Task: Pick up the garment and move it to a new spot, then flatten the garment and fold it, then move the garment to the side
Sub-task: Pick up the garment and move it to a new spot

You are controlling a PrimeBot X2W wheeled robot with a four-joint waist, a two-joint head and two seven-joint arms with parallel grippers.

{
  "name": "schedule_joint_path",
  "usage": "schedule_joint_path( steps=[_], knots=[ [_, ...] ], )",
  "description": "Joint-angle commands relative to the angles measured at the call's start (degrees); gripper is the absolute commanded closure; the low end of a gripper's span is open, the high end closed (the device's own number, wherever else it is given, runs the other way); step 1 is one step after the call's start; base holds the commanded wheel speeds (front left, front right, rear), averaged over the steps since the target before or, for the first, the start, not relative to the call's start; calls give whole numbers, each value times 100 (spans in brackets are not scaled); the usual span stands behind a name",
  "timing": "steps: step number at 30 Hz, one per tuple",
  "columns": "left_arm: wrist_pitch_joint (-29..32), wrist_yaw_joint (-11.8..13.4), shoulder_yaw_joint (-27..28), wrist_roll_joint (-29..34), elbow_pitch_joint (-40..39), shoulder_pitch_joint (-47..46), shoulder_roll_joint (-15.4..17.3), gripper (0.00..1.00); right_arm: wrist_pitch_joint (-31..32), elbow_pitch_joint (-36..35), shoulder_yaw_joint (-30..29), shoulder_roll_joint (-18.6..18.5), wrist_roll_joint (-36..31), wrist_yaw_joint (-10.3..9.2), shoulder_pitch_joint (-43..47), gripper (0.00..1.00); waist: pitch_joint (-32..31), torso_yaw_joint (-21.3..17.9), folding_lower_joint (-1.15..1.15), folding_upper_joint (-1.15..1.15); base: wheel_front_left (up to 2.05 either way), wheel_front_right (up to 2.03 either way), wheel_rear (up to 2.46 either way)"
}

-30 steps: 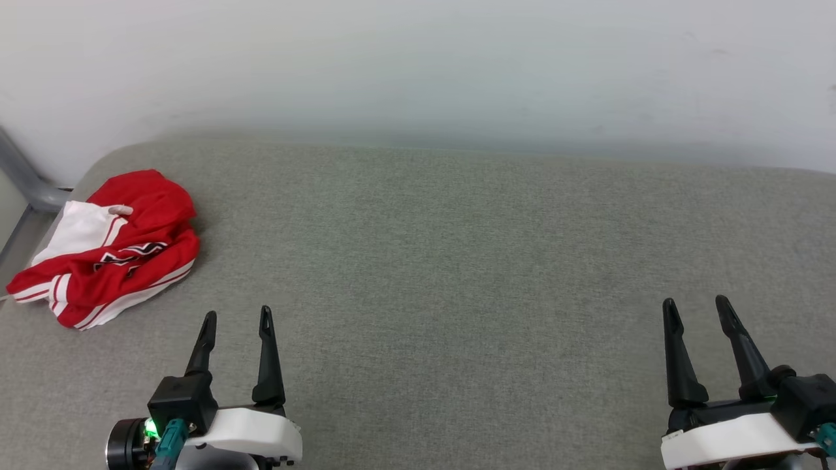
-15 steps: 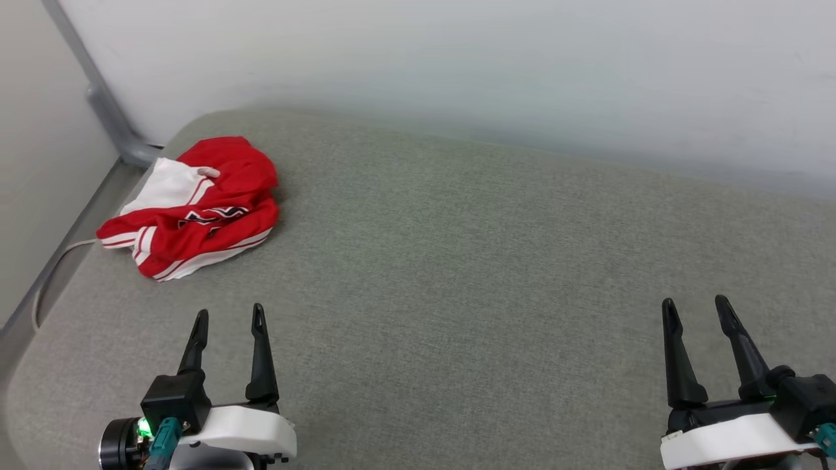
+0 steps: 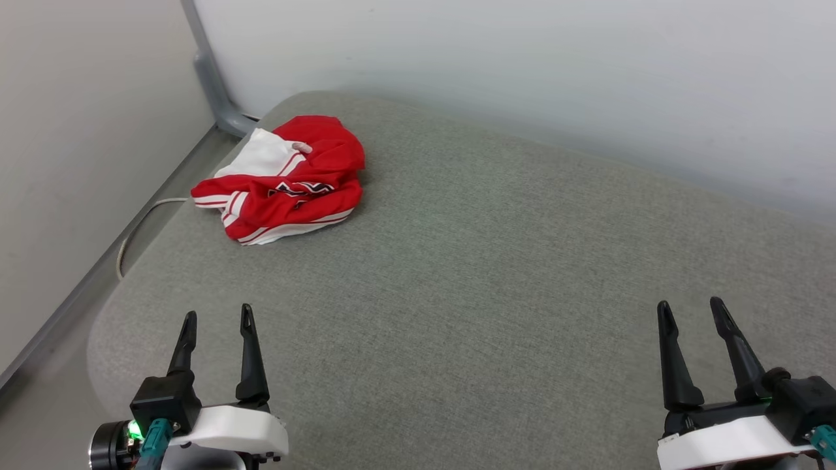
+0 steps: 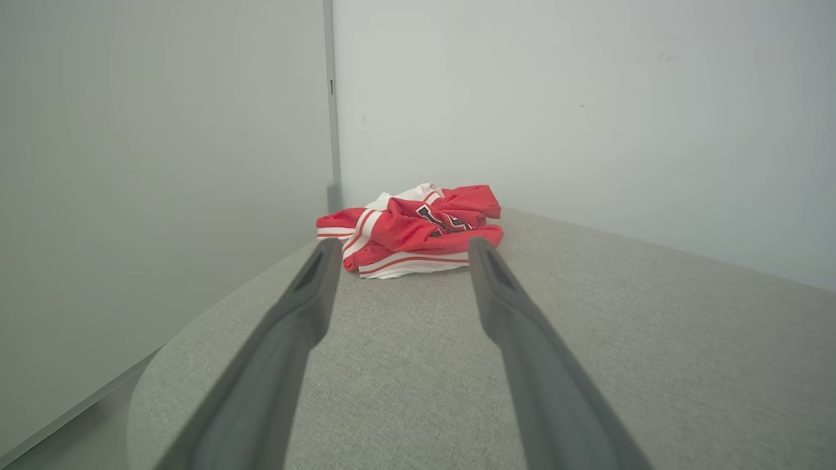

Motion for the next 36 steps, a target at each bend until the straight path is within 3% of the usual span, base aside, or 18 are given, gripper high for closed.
schedule_joint_path(
  steps=[1, 10, 20, 28, 36],
  knots=[
    [-16, 2, 3, -4, -12, 1, -4, 0, -14, -16, 1, 11, 1, -4, 22, 0, 15, 154, 0, 0, 0, 0, 0],
    [-16, -33, 93, 26, 19, 50, -5, 0, -14, -5, 49, 11, -1, -4, 43, 0, -15, 538, 0, 0, 0, 0, 0],
    [-16, -62, 120, 56, 37, 95, -4, 0, -14, 2, 105, 12, -7, -4, 44, 0, -30, 593, 0, 0, 0, 0, 0],
    [-16, -310, 360, 90, 43, -316, 8, 0, -14, -42, 165, 11, -135, -4, -99, 0, 131, 302, 0, 0, 0, 0, 0],
    [-16, -764, 1002, 88, 135, -1845, 369, 0, -14, -218, 83, 11, -431, -4, -344, 0, 771, -340, 0, 0, 0, 0, 0]
  ],
)
